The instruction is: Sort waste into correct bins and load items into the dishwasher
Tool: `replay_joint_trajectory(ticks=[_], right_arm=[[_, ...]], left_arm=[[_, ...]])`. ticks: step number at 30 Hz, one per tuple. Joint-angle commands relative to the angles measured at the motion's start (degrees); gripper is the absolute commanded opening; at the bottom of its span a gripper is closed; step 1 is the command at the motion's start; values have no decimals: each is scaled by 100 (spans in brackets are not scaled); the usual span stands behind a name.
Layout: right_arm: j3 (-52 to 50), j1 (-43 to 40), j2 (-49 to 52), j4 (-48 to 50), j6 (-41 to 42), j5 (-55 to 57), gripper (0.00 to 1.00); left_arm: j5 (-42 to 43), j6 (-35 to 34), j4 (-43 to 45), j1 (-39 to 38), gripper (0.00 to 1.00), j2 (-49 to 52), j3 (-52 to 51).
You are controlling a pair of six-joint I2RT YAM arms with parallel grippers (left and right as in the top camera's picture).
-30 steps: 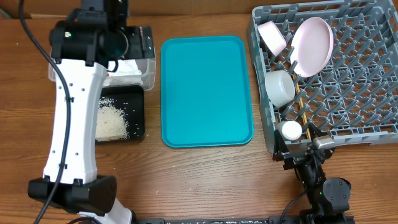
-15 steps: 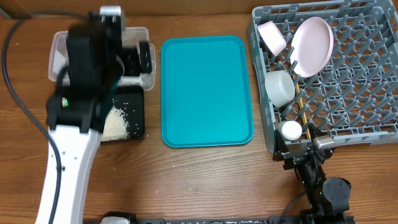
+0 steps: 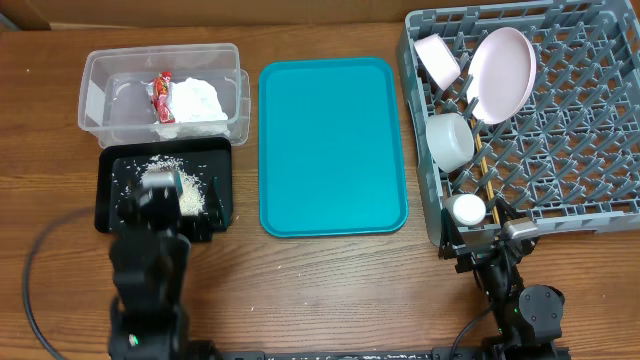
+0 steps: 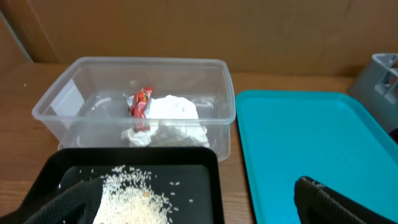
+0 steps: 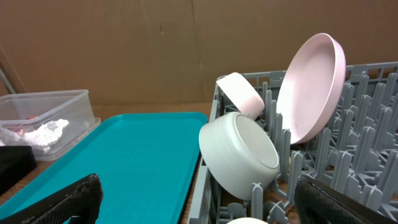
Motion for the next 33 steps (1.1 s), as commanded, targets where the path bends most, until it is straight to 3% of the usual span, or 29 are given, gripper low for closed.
replay_joint_trajectory(ticks=[1,6,10,18,33], right_arm=[[-57,-13,-68,28,46,48,100],[-57,-13,-68,28,46,50,100],[-57,-13,-68,28,46,50,100],[-57,-13,-68,28,46,50,100],[-57,-13,-68,28,46,50,100]], left_arm=[[68,125,433,20,100,-892,-951],[83,105,726,20,100,-2142,-1915],[79,107,785,20,100,-2577,-2253],[74,122,964,15,100,-3056,-2588],[57,66,739,-151,100,-3042,-2586]])
